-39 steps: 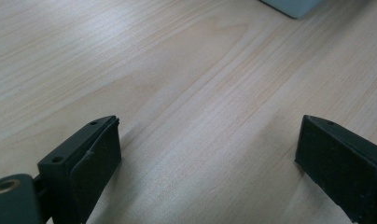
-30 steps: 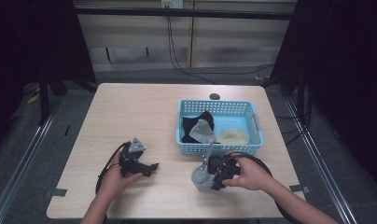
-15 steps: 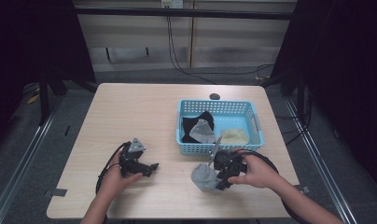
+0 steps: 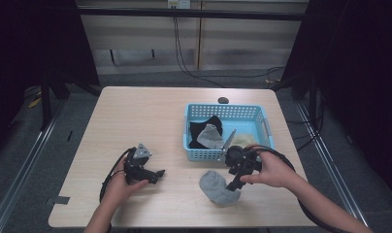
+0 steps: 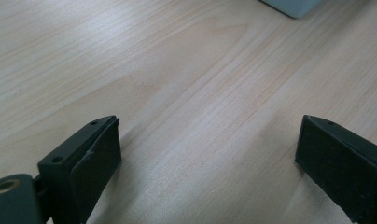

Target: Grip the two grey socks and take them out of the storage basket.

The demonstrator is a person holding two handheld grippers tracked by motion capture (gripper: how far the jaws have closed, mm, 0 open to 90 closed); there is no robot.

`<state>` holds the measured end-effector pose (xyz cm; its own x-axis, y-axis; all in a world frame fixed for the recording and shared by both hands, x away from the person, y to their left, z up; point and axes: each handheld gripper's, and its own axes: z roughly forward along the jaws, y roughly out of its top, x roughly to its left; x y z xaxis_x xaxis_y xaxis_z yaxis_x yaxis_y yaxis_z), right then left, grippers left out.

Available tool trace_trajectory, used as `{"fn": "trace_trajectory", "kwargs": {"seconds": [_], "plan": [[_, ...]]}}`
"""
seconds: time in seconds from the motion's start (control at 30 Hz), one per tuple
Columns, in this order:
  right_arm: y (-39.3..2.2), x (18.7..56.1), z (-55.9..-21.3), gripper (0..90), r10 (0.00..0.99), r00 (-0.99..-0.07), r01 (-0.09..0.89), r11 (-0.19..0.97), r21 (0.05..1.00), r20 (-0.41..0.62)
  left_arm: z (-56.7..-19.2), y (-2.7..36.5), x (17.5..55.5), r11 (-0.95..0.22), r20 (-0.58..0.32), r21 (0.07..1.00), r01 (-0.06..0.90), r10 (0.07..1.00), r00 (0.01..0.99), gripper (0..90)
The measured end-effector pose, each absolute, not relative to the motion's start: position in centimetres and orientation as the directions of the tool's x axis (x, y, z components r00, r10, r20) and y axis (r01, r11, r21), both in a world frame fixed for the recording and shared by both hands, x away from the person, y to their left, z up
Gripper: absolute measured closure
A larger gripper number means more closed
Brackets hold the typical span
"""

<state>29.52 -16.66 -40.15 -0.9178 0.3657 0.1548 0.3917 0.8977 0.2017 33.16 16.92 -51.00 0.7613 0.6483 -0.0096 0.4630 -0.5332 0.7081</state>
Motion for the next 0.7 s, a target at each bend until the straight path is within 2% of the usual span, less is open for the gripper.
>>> {"fn": "trace_trajectory", "kwargs": {"seconds": [0.37, 0.7], "plan": [[-16.1, 31.7, -37.2, 27.2, 0.400, -0.910, 0.414, 0.889, 0.196, 0.105, -51.0, 16.9, 33.2, -0.533, -0.012, 0.708, 0.464, 0.647, 0.762, 6.1], [-15.7, 35.1, -36.0, 26.7, 0.445, -0.893, 0.449, 0.873, 0.190, 0.068, -51.0, 16.9, 33.2, -0.533, -0.011, 0.708, 0.464, 0.648, 0.762, 6.1]]}}
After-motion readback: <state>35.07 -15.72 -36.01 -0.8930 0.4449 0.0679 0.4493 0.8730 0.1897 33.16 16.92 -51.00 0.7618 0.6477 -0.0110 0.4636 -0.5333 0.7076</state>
